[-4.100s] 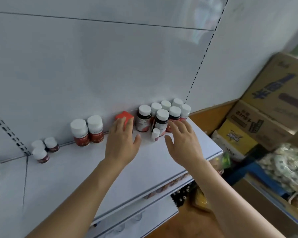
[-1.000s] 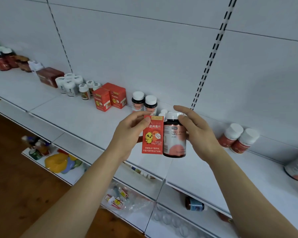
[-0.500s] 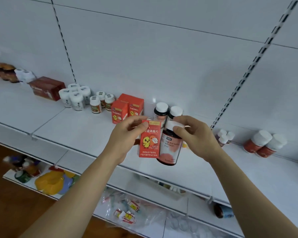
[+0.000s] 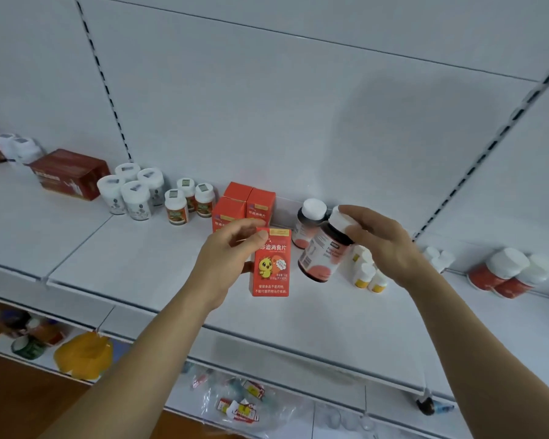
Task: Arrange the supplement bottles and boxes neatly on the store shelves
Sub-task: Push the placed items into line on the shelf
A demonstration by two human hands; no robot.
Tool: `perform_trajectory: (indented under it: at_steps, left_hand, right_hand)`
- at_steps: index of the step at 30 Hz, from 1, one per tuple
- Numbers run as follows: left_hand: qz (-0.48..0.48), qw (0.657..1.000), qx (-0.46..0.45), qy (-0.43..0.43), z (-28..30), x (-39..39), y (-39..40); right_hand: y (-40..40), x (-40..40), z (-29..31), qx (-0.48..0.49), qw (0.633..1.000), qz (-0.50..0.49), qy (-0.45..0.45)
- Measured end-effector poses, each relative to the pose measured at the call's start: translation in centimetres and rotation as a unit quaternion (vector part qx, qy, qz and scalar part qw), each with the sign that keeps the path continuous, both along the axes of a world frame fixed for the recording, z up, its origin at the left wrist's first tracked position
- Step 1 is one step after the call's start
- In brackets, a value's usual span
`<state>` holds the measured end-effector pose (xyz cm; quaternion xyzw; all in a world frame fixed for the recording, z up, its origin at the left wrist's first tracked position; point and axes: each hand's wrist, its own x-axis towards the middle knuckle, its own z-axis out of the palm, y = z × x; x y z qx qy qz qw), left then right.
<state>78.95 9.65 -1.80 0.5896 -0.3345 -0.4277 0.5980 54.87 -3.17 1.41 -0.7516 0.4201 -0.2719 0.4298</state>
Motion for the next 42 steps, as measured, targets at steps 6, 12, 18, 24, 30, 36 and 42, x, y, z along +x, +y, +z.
perform_trajectory:
  at_steps: [6, 12, 18, 24, 30, 36, 42]
  left_hand:
    - [0.0, 1.0, 0.004, -0.007, -0.4, 1.2, -2.0]
    - [-0.018, 1.0, 0.017, -0.006, -1.6, 1.3, -3.5]
    - [-0.052, 0.998, 0.013, -0.014, -1.6, 2.4, -4.8]
    - [-0.088, 0.996, 0.008, -0.005, -1.4, 3.8, -5.4]
    - [-0.117, 0.993, 0.006, 0.008, -1.4, 4.0, -5.8]
    - [-0.144, 0.99, 0.004, -0.001, -1.7, 3.8, -6.1]
    - [-0.164, 0.986, 0.012, -0.015, -2.0, 3.7, -6.3]
  right_hand:
    - [-2.0, 0.9, -0.6, -0.024, 0.995, 0.074, 0.059]
    - [-3.4, 0.8, -3.1, -0.044, 0.979, 0.106, 0.169]
    - [-3.3, 1.6, -2.2, -0.03, 0.983, 0.091, 0.159]
    - [-2.7, 2.1, -2.1, -0.033, 0.974, 0.055, 0.217]
    - [-1.2, 2.2, -3.1, -0.138, 0.947, 0.081, 0.279]
    - [-0.7, 1.4, -3.9, -0.148, 0.963, 0.016, 0.223]
    - [-0.4, 2.0, -4.7, -0.123, 0.96, -0.039, 0.248]
